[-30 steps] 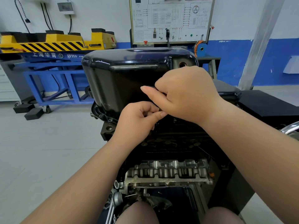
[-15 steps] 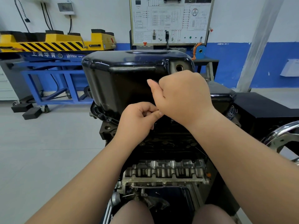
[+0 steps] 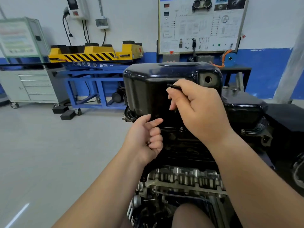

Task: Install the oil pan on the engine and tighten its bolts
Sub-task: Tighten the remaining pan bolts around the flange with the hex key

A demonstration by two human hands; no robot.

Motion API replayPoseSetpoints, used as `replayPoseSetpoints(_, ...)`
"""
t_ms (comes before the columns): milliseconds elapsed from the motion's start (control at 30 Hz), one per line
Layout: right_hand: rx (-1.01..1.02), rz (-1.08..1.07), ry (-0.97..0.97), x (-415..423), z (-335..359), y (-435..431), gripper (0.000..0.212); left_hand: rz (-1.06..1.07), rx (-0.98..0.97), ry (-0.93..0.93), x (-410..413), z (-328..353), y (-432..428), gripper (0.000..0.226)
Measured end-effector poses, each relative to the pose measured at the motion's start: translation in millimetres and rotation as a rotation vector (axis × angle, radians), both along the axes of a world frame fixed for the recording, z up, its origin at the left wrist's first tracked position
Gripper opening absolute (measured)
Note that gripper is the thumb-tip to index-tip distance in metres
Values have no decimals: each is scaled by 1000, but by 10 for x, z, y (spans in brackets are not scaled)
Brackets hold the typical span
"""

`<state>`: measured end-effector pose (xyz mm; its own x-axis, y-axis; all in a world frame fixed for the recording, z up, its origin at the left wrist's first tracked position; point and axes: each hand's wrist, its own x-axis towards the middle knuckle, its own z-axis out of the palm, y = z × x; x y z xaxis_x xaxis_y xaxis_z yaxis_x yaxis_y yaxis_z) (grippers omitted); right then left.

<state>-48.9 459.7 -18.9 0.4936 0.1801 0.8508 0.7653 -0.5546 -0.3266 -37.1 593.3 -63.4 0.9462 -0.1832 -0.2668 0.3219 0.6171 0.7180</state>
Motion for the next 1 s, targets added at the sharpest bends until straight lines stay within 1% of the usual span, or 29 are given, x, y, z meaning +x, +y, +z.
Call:
replayPoseSetpoints(67, 34, 128, 39, -75, -51, 64, 27, 17, -95, 34, -42, 17, 44, 29)
replayPoseSetpoints(133, 8, 185, 127, -125, -165, 99, 23, 21, -165, 36, -71, 44, 53, 33)
replayPoseSetpoints(200, -28, 182, 228, -157, -297, 98, 19, 28, -216, 23, -87, 72, 43, 37)
replayPoseSetpoints(267, -67, 138, 317, -203, -407, 85, 17, 53, -225, 2, -104, 79, 21, 39)
replayPoseSetpoints(333, -83, 82, 363, -256, -480, 78, 31, 67, -164, -16, -134, 57, -22, 42)
replayPoseSetpoints(400, -87, 56, 401, -288, -525, 76, 37, 73, -111, -30, -164, 5, -77, 43)
replayPoseSetpoints(467, -69, 35, 451, -307, -562, 72, 35, 77, -102, -29, -188, -60, -124, 44)
replayPoseSetpoints(533, -62, -1, 454, -317, -608, 80, 32, 99, -94, -38, -209, -110, -155, 43)
replayPoseSetpoints(633, -95, -80, 407, -324, -669, 132, 32, 132, -40, -61, -212, -155, -165, 43)
replayPoseSetpoints(700, -112, -141, 364, -309, -706, 181, 26, 148, -20, -66, -203, -174, -154, 42)
replayPoseSetpoints(833, -23, -245, 265, -261, -805, 285, 13, 142, -20, -104, -181, -213, -118, 39)
replayPoseSetpoints(867, 11, -253, 269, -242, -838, 305, 12, 135, 16, -119, -175, -238, -107, 38)
replayPoseSetpoints(933, 81, -215, 352, -190, -897, 314, 7, 123, 144, -156, -166, -299, -73, 32)
replayPoseSetpoints(1000, 167, -141, 463, -138, -936, 285, 12, 119, 323, -212, -156, -351, -24, 23)
